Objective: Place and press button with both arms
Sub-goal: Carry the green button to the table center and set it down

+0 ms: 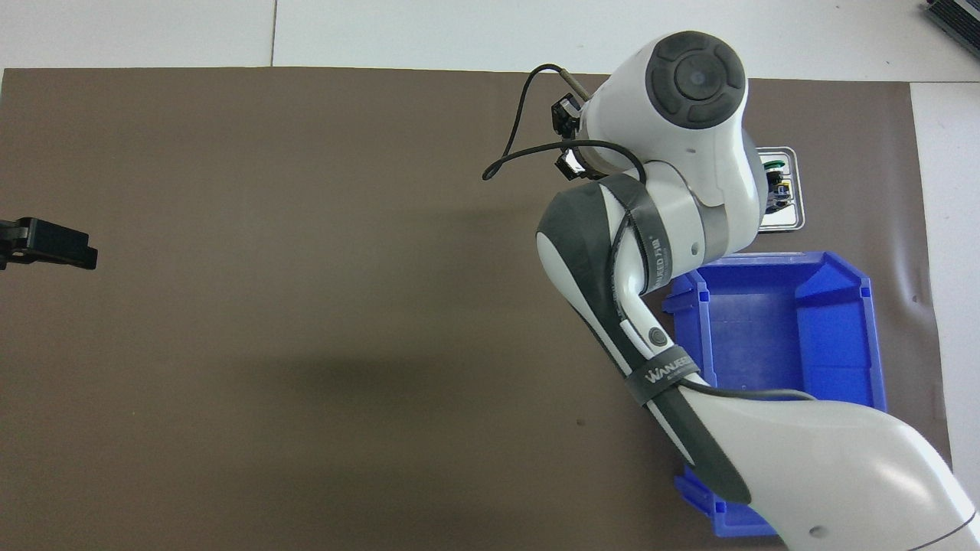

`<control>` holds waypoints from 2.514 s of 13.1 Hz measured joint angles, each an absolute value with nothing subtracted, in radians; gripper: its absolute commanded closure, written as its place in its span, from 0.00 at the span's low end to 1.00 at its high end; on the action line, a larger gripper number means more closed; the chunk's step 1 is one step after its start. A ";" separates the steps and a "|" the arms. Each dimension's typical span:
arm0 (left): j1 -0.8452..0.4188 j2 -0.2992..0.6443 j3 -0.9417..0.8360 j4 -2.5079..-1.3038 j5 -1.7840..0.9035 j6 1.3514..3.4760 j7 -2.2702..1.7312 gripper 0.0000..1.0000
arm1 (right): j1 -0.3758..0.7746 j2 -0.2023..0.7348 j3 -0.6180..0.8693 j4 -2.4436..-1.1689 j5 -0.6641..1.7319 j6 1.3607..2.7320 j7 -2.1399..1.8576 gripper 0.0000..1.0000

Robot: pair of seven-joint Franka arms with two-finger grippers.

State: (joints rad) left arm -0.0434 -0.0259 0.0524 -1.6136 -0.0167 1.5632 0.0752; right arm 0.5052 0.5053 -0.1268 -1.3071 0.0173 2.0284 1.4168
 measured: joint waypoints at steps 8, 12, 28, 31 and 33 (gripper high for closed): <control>-0.043 -0.026 0.052 -1.614 -0.017 1.563 0.075 0.00 | 0.740 0.567 -0.123 -1.438 -0.125 2.084 2.271 1.00; -0.043 -0.026 0.052 -1.614 -0.017 1.563 0.075 0.00 | 0.786 0.620 -0.123 -1.448 -0.126 2.125 2.433 1.00; -0.043 -0.026 0.052 -1.614 -0.017 1.563 0.075 0.00 | 0.842 0.607 -0.126 -1.529 -0.163 2.238 2.488 0.00; -0.043 -0.026 0.052 -1.614 -0.017 1.563 0.075 0.00 | 0.790 0.486 -0.136 -1.526 -0.163 2.215 2.335 0.00; -0.043 -0.026 0.052 -1.614 -0.017 1.561 0.075 0.00 | 0.737 0.386 -0.136 -1.531 -0.163 2.145 2.194 0.00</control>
